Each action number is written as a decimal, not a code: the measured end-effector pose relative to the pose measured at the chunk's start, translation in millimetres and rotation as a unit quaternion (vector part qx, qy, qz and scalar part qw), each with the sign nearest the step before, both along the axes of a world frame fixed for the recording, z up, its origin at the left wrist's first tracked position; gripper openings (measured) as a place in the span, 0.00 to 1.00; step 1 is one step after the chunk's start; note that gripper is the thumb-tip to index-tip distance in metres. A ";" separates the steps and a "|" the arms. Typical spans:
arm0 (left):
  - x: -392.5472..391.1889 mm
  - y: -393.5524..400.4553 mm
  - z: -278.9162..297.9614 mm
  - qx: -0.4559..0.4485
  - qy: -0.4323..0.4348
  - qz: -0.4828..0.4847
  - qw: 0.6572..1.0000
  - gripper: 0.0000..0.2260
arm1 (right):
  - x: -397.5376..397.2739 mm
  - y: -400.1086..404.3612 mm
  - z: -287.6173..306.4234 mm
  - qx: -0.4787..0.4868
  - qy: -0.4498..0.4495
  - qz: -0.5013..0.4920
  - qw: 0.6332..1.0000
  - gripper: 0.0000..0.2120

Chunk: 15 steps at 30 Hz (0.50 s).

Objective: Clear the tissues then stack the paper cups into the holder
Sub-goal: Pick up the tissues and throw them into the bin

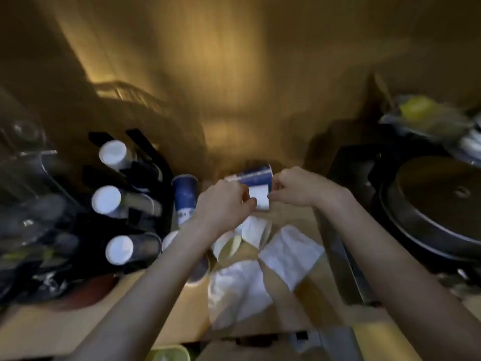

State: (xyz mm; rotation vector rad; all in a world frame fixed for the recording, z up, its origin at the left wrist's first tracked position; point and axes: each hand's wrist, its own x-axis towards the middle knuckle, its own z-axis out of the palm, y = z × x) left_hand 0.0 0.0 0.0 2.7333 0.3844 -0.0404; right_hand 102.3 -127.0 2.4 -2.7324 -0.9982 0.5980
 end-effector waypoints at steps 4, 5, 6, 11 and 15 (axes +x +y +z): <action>-18.9 -15.7 -64.7 -0.043 0.113 0.008 0.993 0.11 | -20.3 -26.6 -61.0 -0.013 0.049 -0.036 0.998 0.11; -25.7 -20.6 -83.6 -0.047 0.143 0.006 0.989 0.12 | -25.7 -34.6 -79.2 -0.013 0.063 -0.049 0.997 0.11; -33.0 -24.5 -100.7 -0.050 0.167 0.001 0.985 0.13 | -29.8 -41.0 -96.7 -0.011 0.067 -0.060 0.996 0.12; -59.9 -38.1 -172.6 -0.052 0.201 0.020 0.978 0.21 | -43.1 -58.7 -175.3 0.007 0.111 -0.134 0.985 0.15; -79.0 -51.9 -211.3 0.003 0.211 0.039 0.977 0.25 | -48.8 -66.1 -213.7 -0.008 0.049 -0.109 0.993 0.21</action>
